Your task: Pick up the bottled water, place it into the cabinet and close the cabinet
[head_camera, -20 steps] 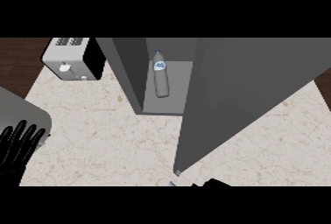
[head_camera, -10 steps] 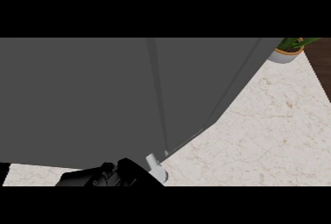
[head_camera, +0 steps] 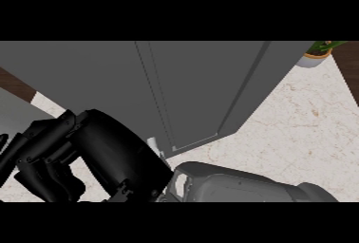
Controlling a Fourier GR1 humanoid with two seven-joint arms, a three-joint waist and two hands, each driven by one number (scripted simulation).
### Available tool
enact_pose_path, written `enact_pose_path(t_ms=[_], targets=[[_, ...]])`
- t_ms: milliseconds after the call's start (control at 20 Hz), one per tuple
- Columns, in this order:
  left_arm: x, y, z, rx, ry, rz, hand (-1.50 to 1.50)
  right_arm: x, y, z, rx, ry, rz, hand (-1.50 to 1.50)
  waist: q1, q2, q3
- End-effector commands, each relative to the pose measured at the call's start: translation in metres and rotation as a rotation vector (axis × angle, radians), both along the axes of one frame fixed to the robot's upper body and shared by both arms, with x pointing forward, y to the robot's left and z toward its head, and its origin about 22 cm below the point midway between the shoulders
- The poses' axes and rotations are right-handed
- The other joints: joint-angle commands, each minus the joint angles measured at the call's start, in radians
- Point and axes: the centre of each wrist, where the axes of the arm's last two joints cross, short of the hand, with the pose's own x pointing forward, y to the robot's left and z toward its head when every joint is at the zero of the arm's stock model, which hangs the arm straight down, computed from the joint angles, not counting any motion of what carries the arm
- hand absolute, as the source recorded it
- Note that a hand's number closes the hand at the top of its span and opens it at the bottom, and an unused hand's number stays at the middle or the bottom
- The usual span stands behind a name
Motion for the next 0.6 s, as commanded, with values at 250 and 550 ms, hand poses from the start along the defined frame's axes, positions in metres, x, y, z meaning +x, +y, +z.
enact_pose_path(t_ms=[250,550], targets=[[-0.018,0.006,0.017,0.000,0.008,0.017,-1.50,0.066,-0.012,-0.016,-0.054,0.099,0.240,1.50,-0.020,-0.002,0.001],[-0.026,0.007,0.003,0.011,0.016,0.029,-1.50,0.090,-0.019,-0.025,-0.030,0.074,0.105,1.50,-0.031,-0.005,0.001]])
